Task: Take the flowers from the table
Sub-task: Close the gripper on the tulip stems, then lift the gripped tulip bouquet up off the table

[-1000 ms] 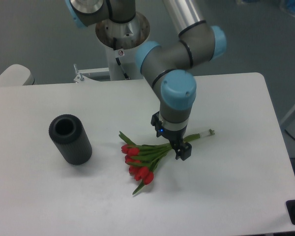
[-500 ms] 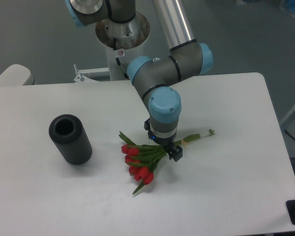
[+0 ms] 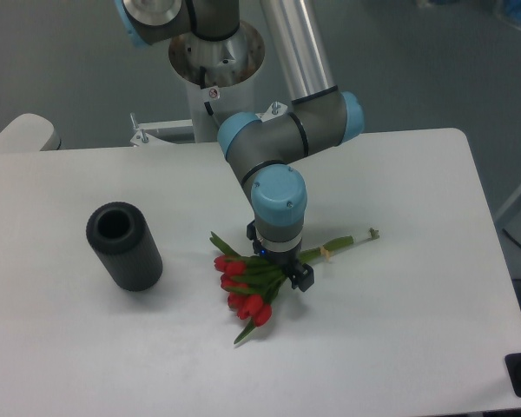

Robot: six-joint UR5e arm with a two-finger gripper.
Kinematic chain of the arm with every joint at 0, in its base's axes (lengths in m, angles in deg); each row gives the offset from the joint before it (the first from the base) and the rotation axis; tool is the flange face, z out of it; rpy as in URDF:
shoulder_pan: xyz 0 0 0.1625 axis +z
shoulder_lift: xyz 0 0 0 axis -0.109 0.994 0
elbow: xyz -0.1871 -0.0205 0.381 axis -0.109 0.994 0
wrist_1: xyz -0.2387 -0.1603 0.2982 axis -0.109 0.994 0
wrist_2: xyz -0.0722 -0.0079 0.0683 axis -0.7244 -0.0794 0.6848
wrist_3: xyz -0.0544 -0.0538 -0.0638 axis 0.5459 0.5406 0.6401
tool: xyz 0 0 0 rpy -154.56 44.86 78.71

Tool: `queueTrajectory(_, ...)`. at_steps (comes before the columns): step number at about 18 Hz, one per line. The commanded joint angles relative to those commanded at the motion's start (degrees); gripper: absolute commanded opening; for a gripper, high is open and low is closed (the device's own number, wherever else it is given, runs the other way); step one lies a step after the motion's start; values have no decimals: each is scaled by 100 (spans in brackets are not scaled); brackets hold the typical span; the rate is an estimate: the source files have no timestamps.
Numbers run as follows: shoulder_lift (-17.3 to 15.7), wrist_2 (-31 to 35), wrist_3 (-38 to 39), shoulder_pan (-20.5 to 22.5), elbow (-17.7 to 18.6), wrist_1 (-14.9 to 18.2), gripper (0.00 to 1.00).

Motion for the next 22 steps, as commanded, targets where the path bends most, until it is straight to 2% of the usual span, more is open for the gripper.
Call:
queueTrajectory(3,9,9,-78,0,0,0,98)
queueTrajectory(4,0,9,-140,0,0,0,83)
queueTrajectory(5,0,9,-184,0,0,0,61)
queueTrajectory(6,0,9,-228,0,-17,0,45)
queueTrajectory(10,-9,0,-272,0,-70,0,27)
queueTrajectory(15,-17,0,-272,9,-132,0,19)
queueTrajectory(20,-175,-114,-474,79,-368,53,18)
queueTrajectory(22,-342,-735,-475,88,-684,132,18)
